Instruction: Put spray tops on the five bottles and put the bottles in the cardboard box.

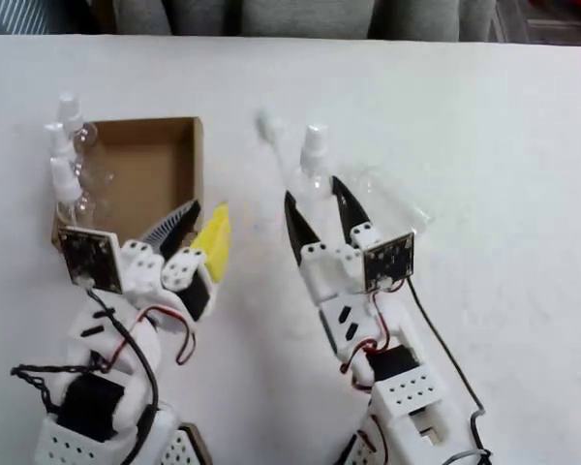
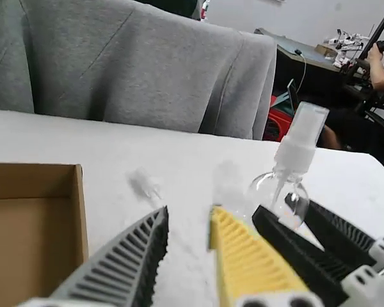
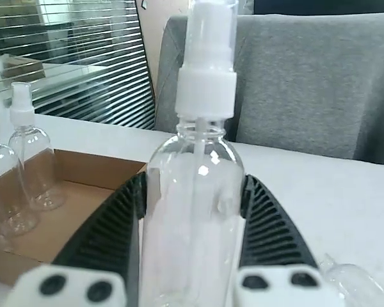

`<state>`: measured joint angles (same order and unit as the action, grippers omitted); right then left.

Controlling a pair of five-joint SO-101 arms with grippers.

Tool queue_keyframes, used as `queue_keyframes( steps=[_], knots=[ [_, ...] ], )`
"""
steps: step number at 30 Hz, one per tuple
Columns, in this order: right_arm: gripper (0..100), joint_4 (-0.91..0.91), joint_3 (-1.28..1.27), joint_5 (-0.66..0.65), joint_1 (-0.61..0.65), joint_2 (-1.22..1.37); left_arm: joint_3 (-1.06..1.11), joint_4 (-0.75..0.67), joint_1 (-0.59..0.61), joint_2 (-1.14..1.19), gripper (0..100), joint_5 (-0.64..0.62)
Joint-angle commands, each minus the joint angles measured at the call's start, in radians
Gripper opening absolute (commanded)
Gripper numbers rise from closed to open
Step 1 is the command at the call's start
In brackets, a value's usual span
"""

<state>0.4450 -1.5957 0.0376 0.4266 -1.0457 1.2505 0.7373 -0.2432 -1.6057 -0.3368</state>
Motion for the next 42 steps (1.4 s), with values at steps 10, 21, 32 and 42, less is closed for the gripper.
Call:
queue_keyframes(
  steps=[10, 21, 32, 42],
  knots=[
    [1.7, -0.183, 0.307, 0.121, 0.002, -0.022, 0.324, -0.051, -0.225, -0.202, 2, -0.008],
    [1.7, -0.377, 0.443, 0.226, 0.173, -0.019, 0.388, -0.051, -0.318, -0.214, 2, 0.057],
    [1.7, -0.380, 0.301, 0.226, 0.229, -0.031, 0.422, -0.101, -0.311, -0.214, 2, 0.063],
    [1.7, -0.690, 0.290, 0.224, 0.232, -0.246, 0.442, -0.143, -0.309, -0.214, 2, 0.063]
  ],
)
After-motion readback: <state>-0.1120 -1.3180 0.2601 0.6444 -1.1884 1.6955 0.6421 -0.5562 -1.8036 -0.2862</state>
